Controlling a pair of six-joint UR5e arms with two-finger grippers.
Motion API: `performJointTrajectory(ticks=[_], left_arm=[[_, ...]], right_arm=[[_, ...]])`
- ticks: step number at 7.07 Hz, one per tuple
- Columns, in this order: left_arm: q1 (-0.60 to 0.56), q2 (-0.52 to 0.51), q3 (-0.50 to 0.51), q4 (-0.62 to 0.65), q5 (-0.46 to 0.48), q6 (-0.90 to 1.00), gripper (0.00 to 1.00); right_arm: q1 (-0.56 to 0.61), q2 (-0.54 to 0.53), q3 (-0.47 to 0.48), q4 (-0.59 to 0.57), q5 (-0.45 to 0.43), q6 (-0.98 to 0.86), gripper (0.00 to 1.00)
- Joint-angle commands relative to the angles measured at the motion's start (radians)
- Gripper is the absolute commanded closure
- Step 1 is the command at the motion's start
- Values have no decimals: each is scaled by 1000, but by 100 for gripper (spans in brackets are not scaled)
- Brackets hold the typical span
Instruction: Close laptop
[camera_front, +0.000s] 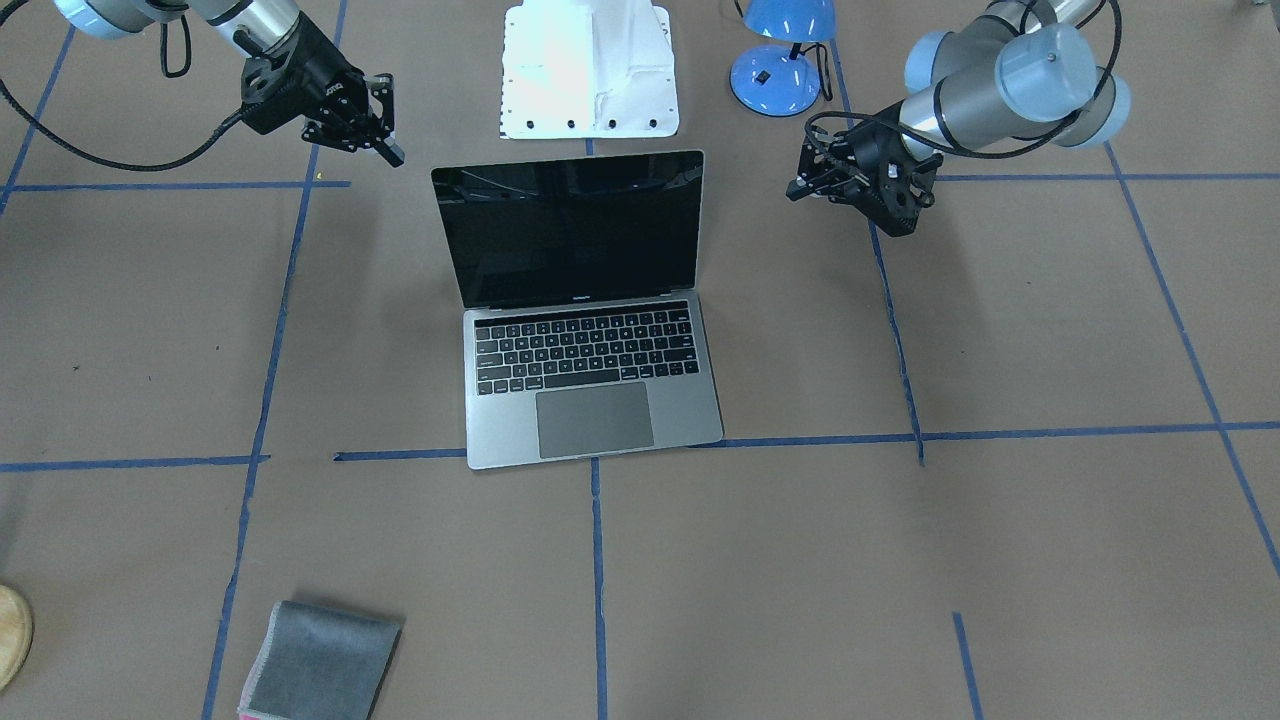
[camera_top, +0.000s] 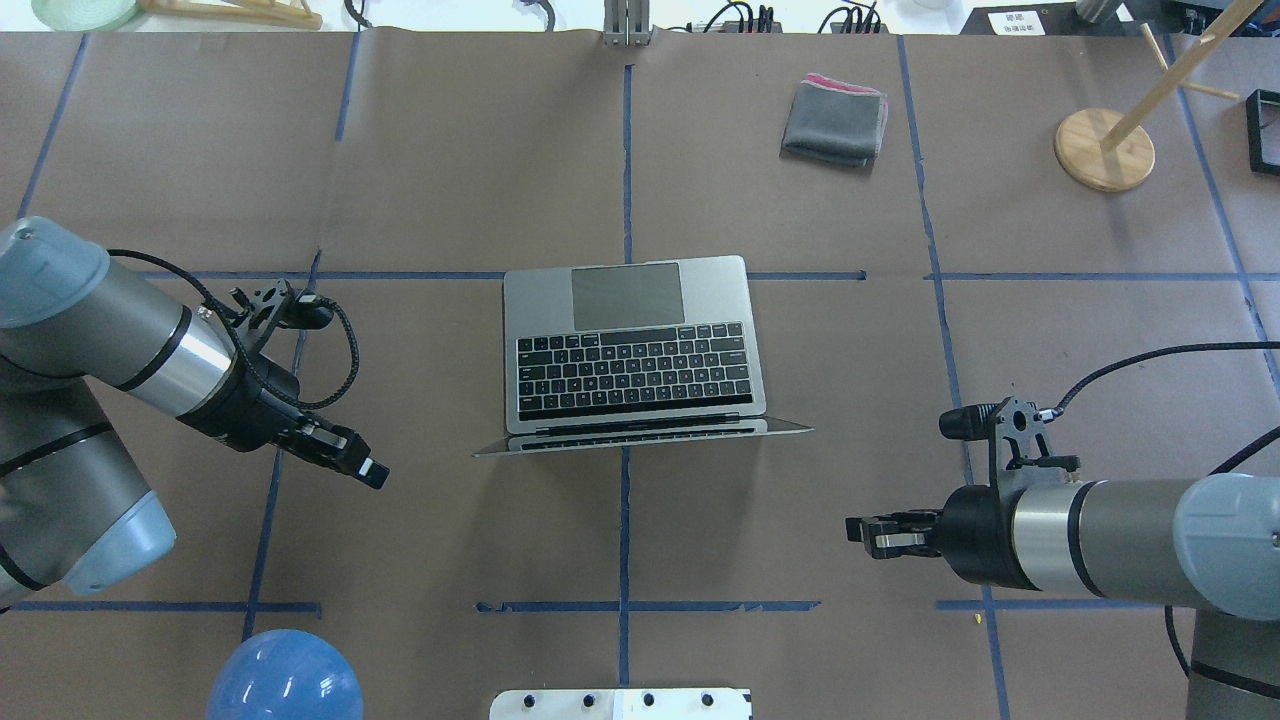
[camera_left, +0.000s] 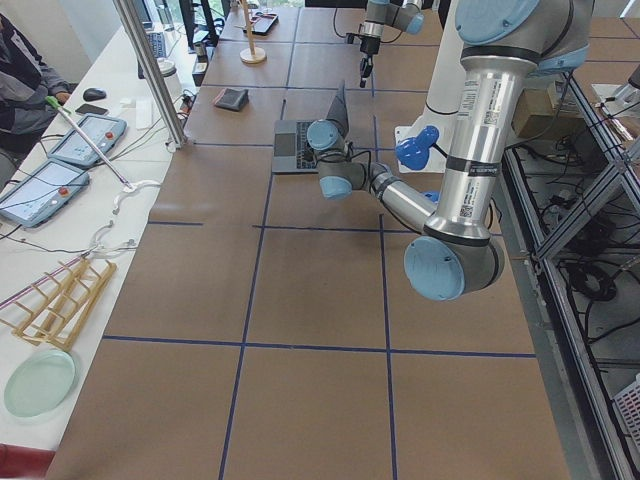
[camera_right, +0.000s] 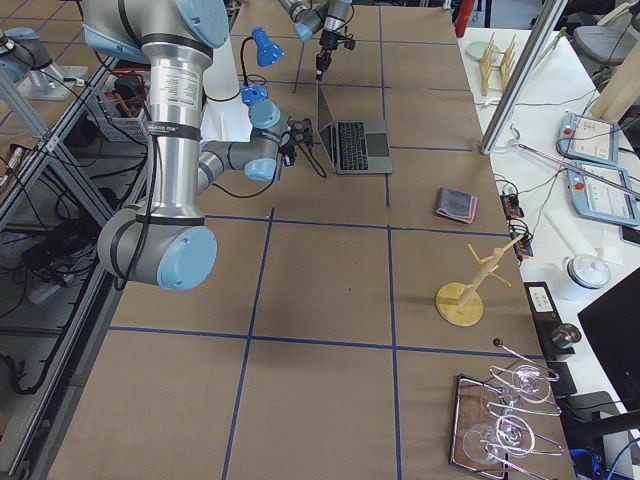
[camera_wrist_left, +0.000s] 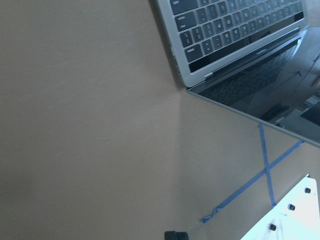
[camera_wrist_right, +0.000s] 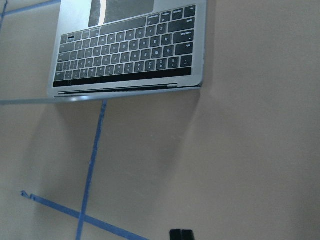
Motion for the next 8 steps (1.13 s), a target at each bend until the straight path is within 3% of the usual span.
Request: performJointTrajectory(ticks=[1, 3, 5, 8], left_arm=[[62, -52, -20, -33, 65, -123, 97], [117, -52, -26, -184, 216, -299, 98], [118, -53, -55, -189, 288, -324, 98], [119, -56, -69, -189, 311, -370, 98]], right_arm=[[-17, 69, -1, -5, -48, 37, 100], [-15, 114, -4, -9, -56, 40, 100], [-14, 130, -7, -12, -85, 42, 100], [9, 132, -13, -15, -113, 42, 100]])
